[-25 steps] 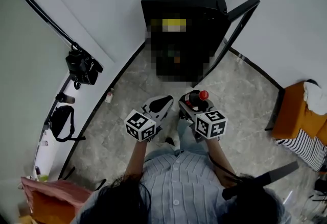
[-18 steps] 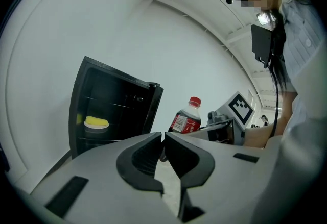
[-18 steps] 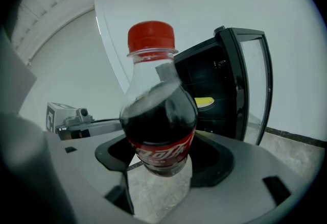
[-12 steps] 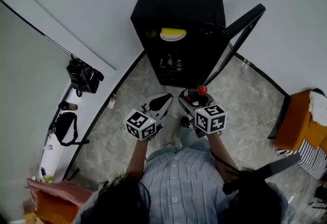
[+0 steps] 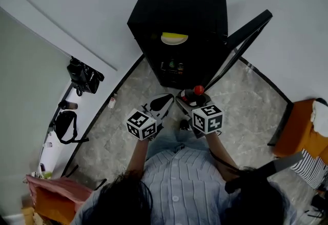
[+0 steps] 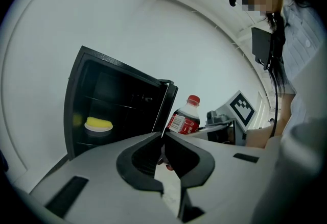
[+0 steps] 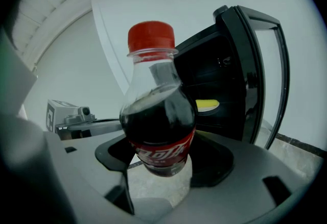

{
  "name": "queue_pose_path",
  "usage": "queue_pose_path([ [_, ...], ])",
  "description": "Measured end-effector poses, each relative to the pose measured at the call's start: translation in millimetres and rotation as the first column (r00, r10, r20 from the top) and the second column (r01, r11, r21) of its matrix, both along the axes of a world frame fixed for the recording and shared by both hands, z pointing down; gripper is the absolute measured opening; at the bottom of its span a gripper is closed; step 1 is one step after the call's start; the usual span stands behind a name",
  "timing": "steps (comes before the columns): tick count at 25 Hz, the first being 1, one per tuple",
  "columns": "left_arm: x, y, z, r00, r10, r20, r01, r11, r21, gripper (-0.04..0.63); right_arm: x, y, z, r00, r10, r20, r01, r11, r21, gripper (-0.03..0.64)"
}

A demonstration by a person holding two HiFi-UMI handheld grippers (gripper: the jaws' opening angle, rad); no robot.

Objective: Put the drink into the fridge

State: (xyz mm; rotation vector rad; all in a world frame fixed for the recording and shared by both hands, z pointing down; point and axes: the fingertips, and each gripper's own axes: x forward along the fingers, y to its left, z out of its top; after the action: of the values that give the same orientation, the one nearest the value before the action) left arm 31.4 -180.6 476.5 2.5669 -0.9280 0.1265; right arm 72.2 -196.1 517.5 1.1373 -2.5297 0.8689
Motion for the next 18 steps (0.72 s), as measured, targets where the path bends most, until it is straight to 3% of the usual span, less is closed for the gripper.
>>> queue_pose_path([
  [9, -8.9, -22.8, 16.4, 0.999, 0.041, 0.007, -0.041, 0.998, -0.039, 0.011, -10.0, -26.1, 20.6, 1.0, 0.029, -0.008, -0.03, 0.998, -0.049, 0.296],
  [18, -25.5, -70.3, 18.0, 0.988, 0.151, 0.005, -0.151, 0.988, -0.021, 0.011, -18.7, -77.6, 42.9, 0.986, 0.159, -0.059, -0.162, 0.985, -0.066, 0.296],
])
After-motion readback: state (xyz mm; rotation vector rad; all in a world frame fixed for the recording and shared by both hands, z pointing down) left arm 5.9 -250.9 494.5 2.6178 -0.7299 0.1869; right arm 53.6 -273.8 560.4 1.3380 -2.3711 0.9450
